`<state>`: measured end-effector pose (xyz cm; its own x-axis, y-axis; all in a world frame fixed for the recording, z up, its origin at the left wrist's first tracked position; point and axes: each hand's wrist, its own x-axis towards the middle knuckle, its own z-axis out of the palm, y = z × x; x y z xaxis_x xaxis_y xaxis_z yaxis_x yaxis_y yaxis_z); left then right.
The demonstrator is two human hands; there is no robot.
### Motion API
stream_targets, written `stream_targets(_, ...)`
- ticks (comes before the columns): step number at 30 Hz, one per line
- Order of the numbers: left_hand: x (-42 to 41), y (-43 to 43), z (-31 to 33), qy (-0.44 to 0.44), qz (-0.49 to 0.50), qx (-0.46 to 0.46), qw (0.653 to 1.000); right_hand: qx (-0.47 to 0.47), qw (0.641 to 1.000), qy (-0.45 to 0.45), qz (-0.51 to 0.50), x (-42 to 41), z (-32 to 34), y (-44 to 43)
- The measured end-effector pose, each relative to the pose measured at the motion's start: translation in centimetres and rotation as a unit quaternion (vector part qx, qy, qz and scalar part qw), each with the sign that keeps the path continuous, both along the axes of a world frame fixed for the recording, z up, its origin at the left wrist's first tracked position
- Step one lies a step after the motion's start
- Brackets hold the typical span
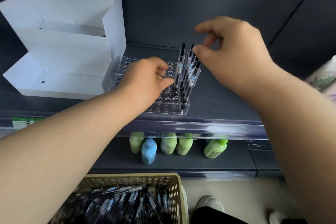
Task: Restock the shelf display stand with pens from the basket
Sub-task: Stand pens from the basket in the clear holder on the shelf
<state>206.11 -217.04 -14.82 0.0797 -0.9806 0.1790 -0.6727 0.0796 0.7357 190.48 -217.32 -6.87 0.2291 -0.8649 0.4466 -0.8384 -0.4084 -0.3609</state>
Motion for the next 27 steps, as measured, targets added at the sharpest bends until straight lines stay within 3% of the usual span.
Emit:
stream_targets(2, 1.6, 2.6, 0.2, -0.056, -0.008, -0.020, 0.998, 0.002, 1.000, -0.001, 0.011, 0.0, -0.9, 1.9)
stream_targets(4, 3.2, 5.7, 0.5, -0.167, -0.032, -0.020, 0.985, 0.014, 1.000, -0.005, 0.021, -0.1, -2.2, 4.2)
stream_targets(7, 5.4, 10.4, 0.7, -0.318, -0.054, 0.025, 0.946, 0.067, 0.997, -0.012, 0.033, 0.2, -4.9, 8.0)
stream_targets(9, 6.6, 13.4, 0.3, -0.357, -0.065, 0.055, 0.930, 0.126, 0.991, -0.019, 0.032, 0.5, -7.1, 10.8)
stream_targets(12, 8.0, 18.4, -1.0, -0.341, -0.059, 0.117, 0.931, 0.242, 0.970, -0.006, 0.029, 1.3, -10.3, 15.4)
stream_targets(18, 8.5, 23.4, -4.6, -0.326, -0.055, 0.215, 0.919, 0.401, 0.904, 0.148, 0.011, 3.0, -15.1, 21.0)
stream_targets(22, 8.4, 23.5, -7.0, -0.331, -0.059, 0.246, 0.909, 0.442, 0.867, 0.231, 0.000, 4.1, -17.1, 22.7)
stream_targets(27, 7.4, 22.6, -10.0, -0.367, -0.088, 0.315, 0.871, 0.442, 0.866, 0.233, -0.022, 6.0, -18.7, 22.3)
